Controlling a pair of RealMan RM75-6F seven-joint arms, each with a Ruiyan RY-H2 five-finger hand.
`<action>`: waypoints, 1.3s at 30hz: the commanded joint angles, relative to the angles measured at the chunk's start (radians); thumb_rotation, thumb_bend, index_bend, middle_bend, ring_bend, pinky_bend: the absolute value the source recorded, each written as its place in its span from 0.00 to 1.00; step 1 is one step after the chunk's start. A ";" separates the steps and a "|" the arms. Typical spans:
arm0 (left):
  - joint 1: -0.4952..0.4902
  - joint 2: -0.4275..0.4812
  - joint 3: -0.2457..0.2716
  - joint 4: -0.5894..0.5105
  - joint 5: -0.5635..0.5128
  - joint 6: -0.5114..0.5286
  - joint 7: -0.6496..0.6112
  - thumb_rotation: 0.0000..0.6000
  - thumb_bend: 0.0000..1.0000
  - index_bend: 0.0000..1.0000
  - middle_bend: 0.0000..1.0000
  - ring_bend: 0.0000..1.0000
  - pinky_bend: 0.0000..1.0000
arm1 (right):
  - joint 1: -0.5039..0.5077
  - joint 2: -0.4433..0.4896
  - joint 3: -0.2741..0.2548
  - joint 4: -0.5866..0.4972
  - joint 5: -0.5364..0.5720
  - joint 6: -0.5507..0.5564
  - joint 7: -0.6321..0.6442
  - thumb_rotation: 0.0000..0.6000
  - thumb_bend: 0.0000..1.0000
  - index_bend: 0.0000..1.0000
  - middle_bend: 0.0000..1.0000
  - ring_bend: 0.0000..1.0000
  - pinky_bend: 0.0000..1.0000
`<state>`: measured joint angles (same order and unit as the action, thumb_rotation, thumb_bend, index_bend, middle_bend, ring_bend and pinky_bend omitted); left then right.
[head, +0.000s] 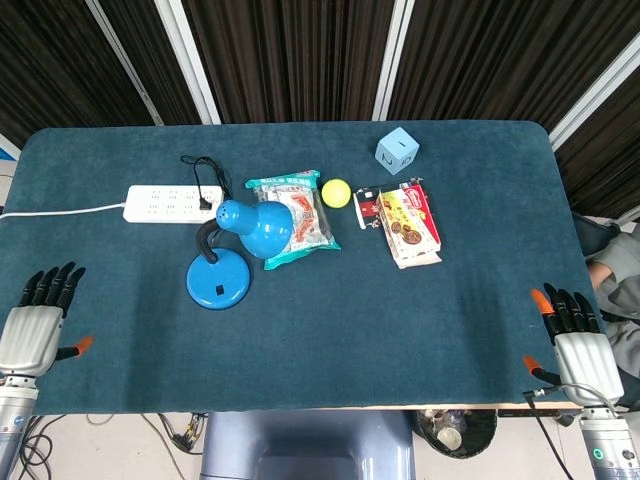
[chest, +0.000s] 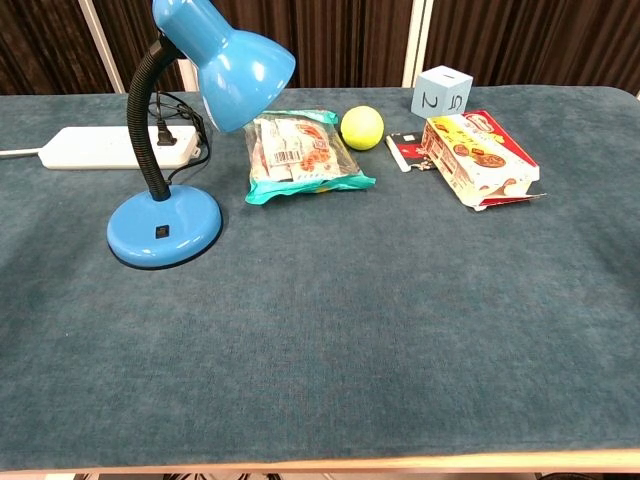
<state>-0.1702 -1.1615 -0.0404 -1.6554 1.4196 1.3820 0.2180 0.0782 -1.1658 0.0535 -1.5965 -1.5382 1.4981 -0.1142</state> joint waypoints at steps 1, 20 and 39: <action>-0.001 0.002 0.001 -0.002 0.002 -0.001 0.000 1.00 0.13 0.00 0.00 0.00 0.04 | -0.002 0.001 0.000 -0.002 0.001 0.003 -0.001 1.00 0.23 0.00 0.00 0.00 0.00; -0.183 -0.031 -0.053 -0.190 -0.213 -0.278 0.279 1.00 0.58 0.03 0.96 0.92 0.85 | -0.003 0.008 -0.001 -0.006 0.005 -0.003 0.017 1.00 0.24 0.00 0.00 0.00 0.00; -0.357 -0.214 -0.058 -0.261 -0.605 -0.274 0.623 1.00 0.61 0.05 0.97 0.94 0.85 | -0.001 0.014 0.000 -0.013 0.011 -0.009 0.033 1.00 0.24 0.00 0.00 0.00 0.00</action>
<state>-0.5167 -1.3644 -0.1033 -1.9210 0.8254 1.1021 0.8300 0.0772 -1.1521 0.0537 -1.6095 -1.5271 1.4888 -0.0812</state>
